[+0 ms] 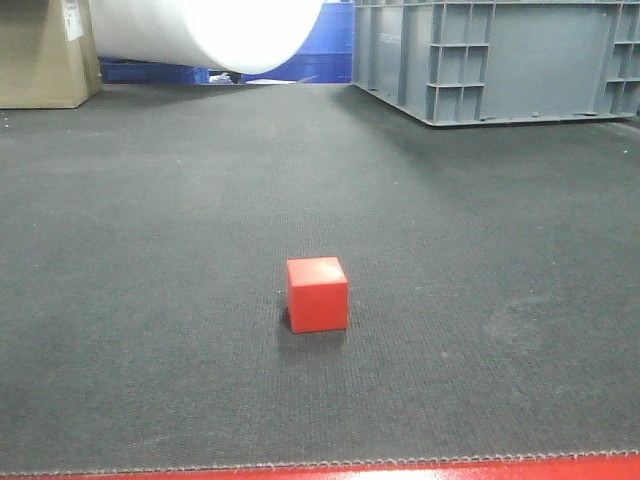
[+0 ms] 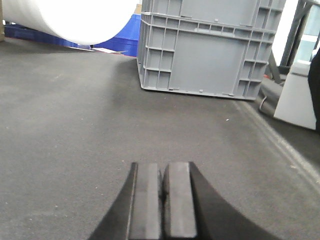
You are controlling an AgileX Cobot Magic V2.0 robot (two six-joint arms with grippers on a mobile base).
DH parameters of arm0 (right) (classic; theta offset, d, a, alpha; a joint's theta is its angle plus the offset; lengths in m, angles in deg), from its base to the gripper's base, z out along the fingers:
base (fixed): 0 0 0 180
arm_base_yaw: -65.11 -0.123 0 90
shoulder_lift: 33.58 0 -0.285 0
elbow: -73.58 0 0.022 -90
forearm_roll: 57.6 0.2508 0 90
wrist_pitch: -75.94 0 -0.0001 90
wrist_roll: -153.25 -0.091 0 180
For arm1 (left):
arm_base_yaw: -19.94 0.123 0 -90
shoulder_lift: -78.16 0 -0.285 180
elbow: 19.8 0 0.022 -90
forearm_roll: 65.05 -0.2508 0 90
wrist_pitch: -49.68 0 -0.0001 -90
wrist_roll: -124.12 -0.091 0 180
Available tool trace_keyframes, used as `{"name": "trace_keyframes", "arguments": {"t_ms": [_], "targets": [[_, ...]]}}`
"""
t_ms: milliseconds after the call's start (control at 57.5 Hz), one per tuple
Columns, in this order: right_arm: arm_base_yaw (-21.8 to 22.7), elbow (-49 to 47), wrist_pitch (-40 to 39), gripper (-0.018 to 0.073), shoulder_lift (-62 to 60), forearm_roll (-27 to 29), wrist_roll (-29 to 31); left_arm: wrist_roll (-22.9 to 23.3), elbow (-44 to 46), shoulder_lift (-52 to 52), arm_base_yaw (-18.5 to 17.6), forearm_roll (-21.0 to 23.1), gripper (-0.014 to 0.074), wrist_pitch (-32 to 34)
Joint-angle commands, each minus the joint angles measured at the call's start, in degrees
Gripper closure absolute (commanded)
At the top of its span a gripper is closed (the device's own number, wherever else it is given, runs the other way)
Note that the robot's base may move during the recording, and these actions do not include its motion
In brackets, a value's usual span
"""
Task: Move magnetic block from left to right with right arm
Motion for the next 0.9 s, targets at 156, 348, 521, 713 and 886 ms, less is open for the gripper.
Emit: {"name": "trace_keyframes", "arguments": {"t_ms": [156, 348, 521, 713, 886], "targets": [[-0.05, 0.18, -4.03, 0.0525, -1.22, -0.37, -0.69, 0.41, -0.39, -0.53, -0.01, 0.15, 0.0722, 4.49], [-0.05, 0.18, -3.96, 0.0525, -1.22, -0.37, -0.69, 0.41, -0.39, -0.53, -0.01, 0.15, 0.0722, 4.49], [-0.05, 0.18, -3.96, 0.0525, -1.22, -0.37, -0.69, 0.41, -0.39, -0.53, -0.01, 0.15, 0.0722, 4.49], [-0.05, 0.18, -3.96, 0.0525, -1.22, -0.37, -0.69, 0.41, -0.39, -0.53, -0.01, 0.15, 0.0722, 4.49], [-0.05, 0.18, -3.96, 0.0525, -1.22, -0.37, -0.69, 0.41, -0.39, -0.53, -0.01, 0.15, 0.0722, 4.49]]}}
